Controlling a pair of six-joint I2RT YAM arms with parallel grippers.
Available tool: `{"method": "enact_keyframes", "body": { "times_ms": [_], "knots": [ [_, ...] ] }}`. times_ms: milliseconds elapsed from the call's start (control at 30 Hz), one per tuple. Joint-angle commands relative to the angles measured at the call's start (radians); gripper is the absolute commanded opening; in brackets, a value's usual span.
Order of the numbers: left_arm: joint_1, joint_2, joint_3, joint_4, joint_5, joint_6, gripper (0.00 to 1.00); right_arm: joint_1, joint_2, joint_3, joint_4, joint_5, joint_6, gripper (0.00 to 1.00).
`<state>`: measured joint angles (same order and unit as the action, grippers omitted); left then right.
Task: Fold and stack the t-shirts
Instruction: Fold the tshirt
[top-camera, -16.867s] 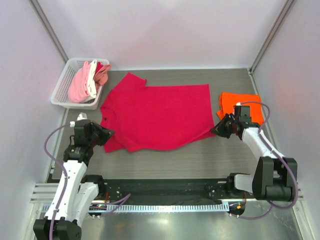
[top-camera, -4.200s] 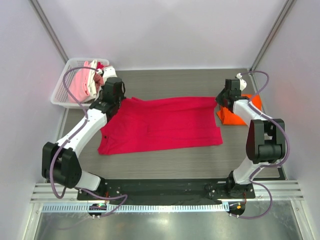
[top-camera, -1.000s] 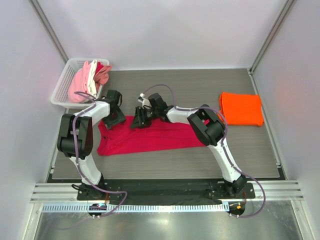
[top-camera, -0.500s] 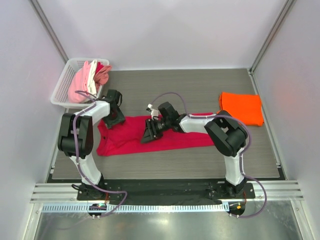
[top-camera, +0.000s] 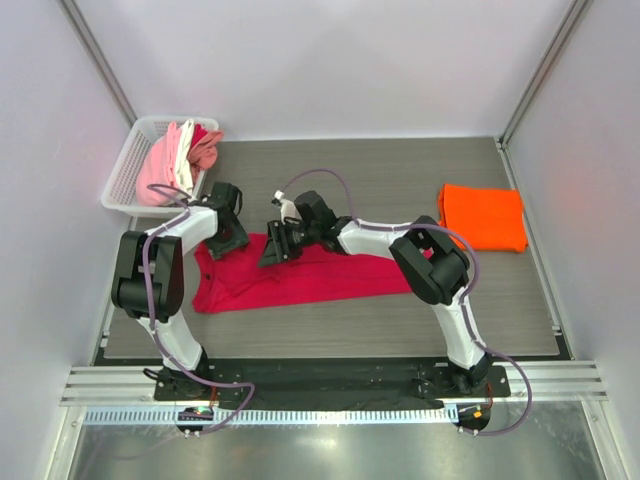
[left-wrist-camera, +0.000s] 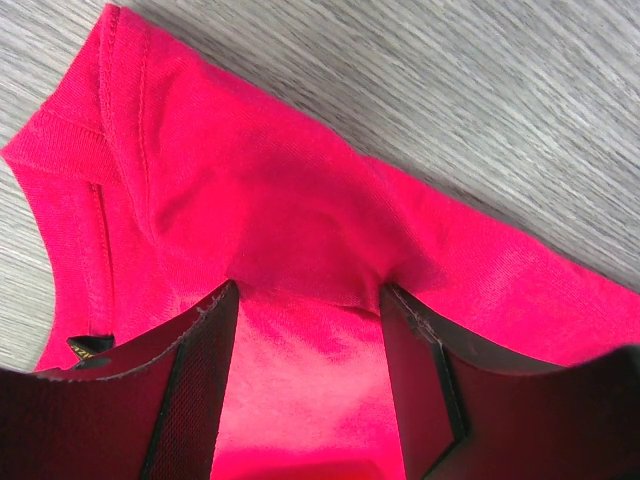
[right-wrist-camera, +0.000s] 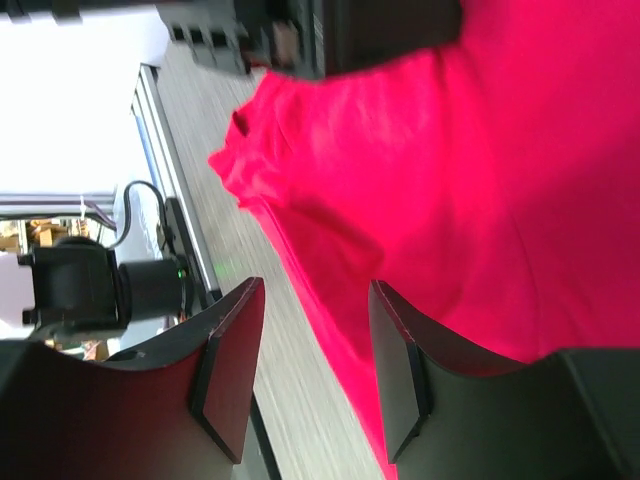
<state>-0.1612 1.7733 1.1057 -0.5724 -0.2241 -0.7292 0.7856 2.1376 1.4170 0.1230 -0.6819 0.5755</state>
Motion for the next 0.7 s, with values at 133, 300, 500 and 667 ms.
{"method": "enact_keyframes", "body": {
  "times_ms": [133,300,500,667],
  "knots": [
    [0.009,-0.021,-0.021,0.002,-0.015,0.011,0.6,0.061,0.079,0.115,-0.038,0.001,-0.026,0.52],
    [0.009,-0.02,-0.02,0.002,-0.011,0.013,0.6,0.11,0.067,0.053,-0.111,-0.004,-0.045,0.52],
    [0.009,-0.026,-0.023,0.008,0.003,0.008,0.6,0.136,-0.157,-0.202,0.039,-0.03,0.007,0.51],
    [0.009,-0.061,-0.032,0.008,-0.009,0.007,0.6,0.127,-0.312,-0.279,-0.045,0.108,-0.019,0.52]
  ]
}}
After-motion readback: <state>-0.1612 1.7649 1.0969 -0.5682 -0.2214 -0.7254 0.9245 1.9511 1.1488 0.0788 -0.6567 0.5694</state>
